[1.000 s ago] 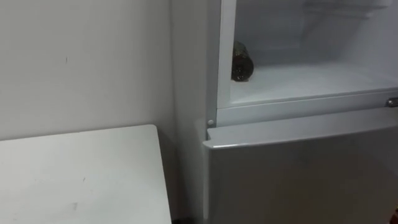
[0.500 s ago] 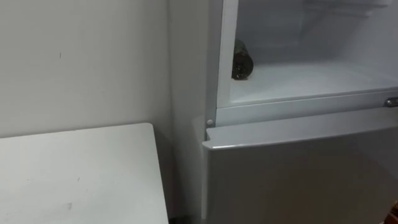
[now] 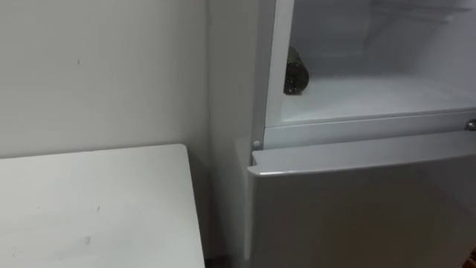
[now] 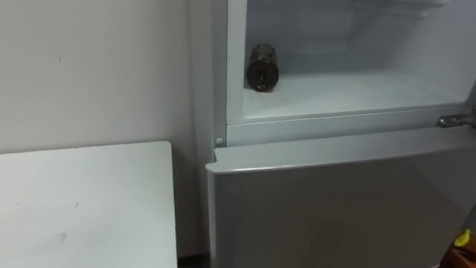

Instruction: Put the bottle in the upper fridge

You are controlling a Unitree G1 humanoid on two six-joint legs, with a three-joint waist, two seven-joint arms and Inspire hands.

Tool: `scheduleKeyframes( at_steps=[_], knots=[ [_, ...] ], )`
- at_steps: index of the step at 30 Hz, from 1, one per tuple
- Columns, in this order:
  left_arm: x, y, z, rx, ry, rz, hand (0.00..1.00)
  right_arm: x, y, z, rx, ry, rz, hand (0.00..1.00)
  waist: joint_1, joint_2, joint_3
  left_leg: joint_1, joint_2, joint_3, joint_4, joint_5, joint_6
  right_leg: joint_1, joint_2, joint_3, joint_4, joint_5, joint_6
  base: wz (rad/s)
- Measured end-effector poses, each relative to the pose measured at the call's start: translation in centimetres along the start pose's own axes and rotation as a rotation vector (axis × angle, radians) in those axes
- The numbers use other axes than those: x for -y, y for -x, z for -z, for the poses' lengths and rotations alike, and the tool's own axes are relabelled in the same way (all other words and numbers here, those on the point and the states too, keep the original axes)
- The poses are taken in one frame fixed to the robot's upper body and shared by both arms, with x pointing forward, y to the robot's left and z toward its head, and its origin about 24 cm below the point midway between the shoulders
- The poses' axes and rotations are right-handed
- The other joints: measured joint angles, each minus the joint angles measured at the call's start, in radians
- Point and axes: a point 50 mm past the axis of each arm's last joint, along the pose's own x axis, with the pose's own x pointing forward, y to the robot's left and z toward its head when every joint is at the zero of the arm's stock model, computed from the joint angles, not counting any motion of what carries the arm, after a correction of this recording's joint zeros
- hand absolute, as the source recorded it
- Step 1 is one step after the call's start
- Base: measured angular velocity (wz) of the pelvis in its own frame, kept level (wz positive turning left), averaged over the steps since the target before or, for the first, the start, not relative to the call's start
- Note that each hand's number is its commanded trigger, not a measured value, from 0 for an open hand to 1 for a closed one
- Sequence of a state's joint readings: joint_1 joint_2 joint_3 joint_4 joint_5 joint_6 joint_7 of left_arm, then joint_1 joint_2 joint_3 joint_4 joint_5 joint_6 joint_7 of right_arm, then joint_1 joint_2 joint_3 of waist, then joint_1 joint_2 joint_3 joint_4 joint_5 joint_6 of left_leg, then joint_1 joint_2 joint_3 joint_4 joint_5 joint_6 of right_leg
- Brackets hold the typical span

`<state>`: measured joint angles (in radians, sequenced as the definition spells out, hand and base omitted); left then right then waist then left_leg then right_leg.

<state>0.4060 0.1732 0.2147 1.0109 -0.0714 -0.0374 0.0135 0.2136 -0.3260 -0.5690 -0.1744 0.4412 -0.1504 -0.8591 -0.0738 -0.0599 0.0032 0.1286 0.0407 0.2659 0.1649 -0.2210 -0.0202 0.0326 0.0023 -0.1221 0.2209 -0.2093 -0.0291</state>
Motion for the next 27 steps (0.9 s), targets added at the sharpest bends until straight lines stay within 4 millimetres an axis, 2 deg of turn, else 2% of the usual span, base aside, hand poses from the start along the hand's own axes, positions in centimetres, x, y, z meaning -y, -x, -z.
scheduleKeyframes(
  at_steps=[11, 20, 27],
  knots=[
    [-0.3, 0.1, 0.6, -0.017, 0.007, -0.016, 0.00, -0.2, 0.3, -0.3, 0.002, 0.019, 0.017, 0.00, -0.002, 0.002, -0.0004, 0.001, 0.000, 0.003, 0.000, 0.000, 0.000, 0.000, -0.001, -0.004, 0.004, -0.002, 0.000, 0.00],
    [0.1, -0.5, 0.0, -0.033, 0.044, -0.018, 0.00, -1.4, 1.3, -0.5, 0.035, 0.076, -0.039, 0.00, 0.008, 0.000, 0.0003, 0.001, 0.000, 0.006, 0.000, 0.000, 0.000, -0.020, -0.003, -0.003, 0.039, -0.015, -0.006, -0.03],
    [0.3, -0.4, 0.5, -0.055, 0.030, -0.014, 0.00, -1.8, 1.6, -0.5, 0.056, 0.097, -0.084, 0.00, 0.027, -0.001, 0.0013, -0.002, -0.001, 0.007, 0.000, 0.000, 0.000, -0.034, -0.003, 0.007, 0.057, -0.019, -0.007, -0.02]
  ],
)
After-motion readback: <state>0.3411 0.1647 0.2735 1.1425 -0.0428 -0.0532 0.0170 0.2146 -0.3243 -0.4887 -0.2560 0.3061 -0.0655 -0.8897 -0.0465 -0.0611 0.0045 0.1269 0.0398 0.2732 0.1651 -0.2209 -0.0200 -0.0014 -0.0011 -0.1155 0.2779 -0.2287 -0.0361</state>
